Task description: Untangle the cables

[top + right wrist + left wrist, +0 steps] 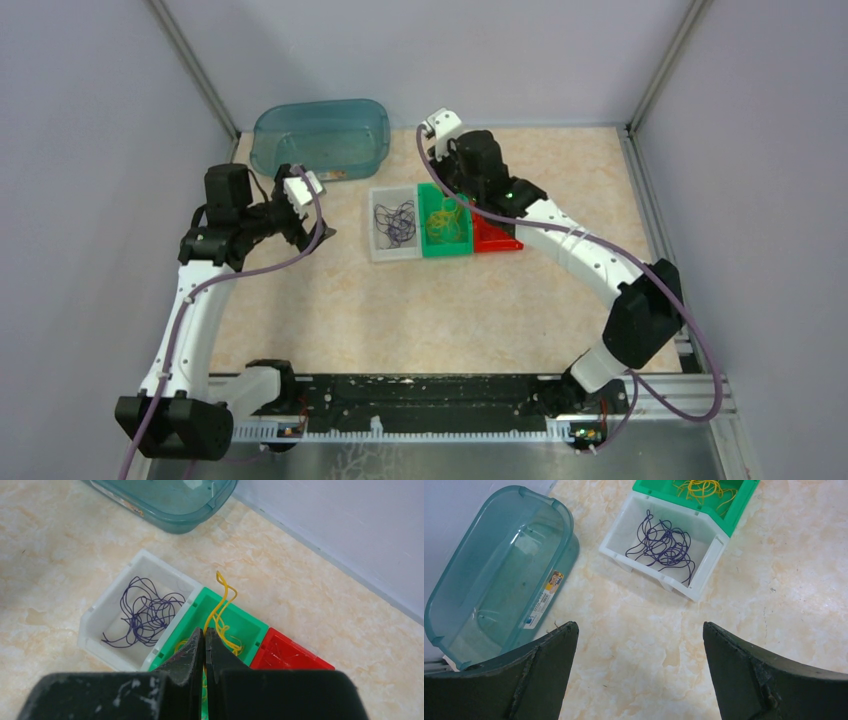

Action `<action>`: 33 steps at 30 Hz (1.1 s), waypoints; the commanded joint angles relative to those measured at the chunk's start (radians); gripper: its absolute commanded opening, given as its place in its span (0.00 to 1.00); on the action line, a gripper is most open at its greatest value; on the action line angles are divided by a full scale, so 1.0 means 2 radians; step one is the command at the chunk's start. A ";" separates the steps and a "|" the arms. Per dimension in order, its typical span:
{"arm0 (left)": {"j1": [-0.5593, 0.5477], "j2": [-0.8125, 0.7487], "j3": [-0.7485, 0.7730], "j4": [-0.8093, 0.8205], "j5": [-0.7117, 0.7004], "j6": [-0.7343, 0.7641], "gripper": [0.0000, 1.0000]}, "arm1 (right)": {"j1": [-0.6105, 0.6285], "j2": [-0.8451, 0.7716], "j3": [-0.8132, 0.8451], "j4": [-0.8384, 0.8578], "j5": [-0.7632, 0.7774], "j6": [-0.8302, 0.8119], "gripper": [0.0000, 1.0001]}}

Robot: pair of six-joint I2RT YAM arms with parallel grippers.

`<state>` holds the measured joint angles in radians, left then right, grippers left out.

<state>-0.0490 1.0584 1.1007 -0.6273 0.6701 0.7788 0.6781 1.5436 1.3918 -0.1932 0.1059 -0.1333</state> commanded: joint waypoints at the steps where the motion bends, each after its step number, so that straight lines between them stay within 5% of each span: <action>1: 0.005 -0.005 -0.003 0.012 0.009 0.002 0.99 | -0.005 0.008 -0.011 0.042 -0.009 0.016 0.00; 17: 0.009 -0.003 -0.002 0.022 0.012 -0.004 0.99 | -0.017 0.059 -0.082 0.077 -0.046 0.091 0.00; 33: 0.014 0.001 -0.010 0.030 0.009 -0.006 0.99 | -0.037 0.190 -0.039 0.070 -0.009 0.104 0.00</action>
<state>-0.0334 1.0584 1.0893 -0.5964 0.6704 0.7746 0.6117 1.8942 1.2591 -0.0952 0.0643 0.0544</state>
